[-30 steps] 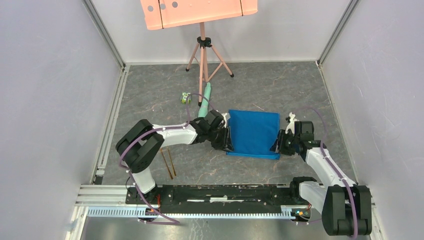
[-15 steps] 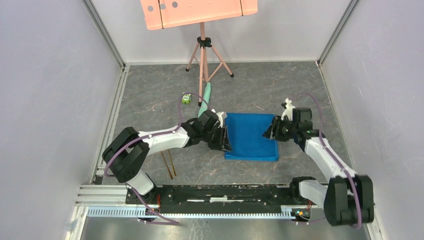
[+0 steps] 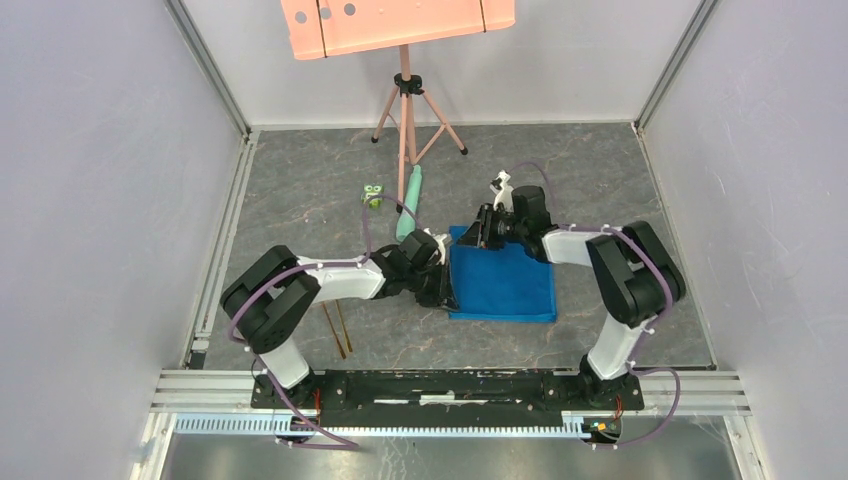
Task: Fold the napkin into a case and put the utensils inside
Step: Smooth out the square-folded napkin at the center of the board, then pick up the top corner of the square-folded napkin from the center of the board.
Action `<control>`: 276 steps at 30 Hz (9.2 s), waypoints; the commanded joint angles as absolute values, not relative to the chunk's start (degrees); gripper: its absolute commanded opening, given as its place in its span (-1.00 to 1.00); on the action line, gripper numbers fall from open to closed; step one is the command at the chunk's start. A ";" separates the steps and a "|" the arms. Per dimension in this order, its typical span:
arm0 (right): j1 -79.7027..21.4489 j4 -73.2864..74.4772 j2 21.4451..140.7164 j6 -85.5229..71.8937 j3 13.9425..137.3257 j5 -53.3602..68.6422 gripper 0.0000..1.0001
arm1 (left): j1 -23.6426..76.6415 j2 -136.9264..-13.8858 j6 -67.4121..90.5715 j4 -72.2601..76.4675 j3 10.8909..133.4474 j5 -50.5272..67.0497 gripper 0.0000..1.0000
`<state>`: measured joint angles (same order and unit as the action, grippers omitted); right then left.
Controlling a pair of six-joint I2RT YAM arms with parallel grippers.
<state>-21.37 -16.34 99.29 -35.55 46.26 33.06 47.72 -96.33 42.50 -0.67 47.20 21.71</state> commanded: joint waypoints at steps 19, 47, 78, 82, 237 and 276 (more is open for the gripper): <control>-19.15 -22.76 118.03 -31.65 63.51 34.67 -0.36 | 47.77 -95.41 41.22 1.38 38.71 14.67 -0.68; -4.22 17.23 77.78 -11.49 40.66 18.58 0.01 | 42.83 -95.74 36.93 -1.53 50.85 24.87 -0.07; -4.28 30.66 51.44 -20.71 21.97 21.71 -0.21 | 46.63 -84.45 39.16 -4.80 42.45 13.92 0.07; -4.28 30.71 51.15 -21.47 22.45 22.12 -0.24 | 46.61 -84.26 39.78 -4.00 41.43 14.24 0.07; -4.45 41.14 52.11 -12.48 30.46 20.36 -0.65 | 53.04 -86.58 43.31 1.93 34.67 11.85 -0.24; -4.54 34.62 50.77 -16.16 23.34 18.02 -0.36 | 53.09 -84.65 43.24 1.58 33.61 11.69 -0.20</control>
<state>-4.40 36.69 51.31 -15.64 23.40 17.93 52.86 -85.34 42.22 2.72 34.06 12.51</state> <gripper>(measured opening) 0.320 0.406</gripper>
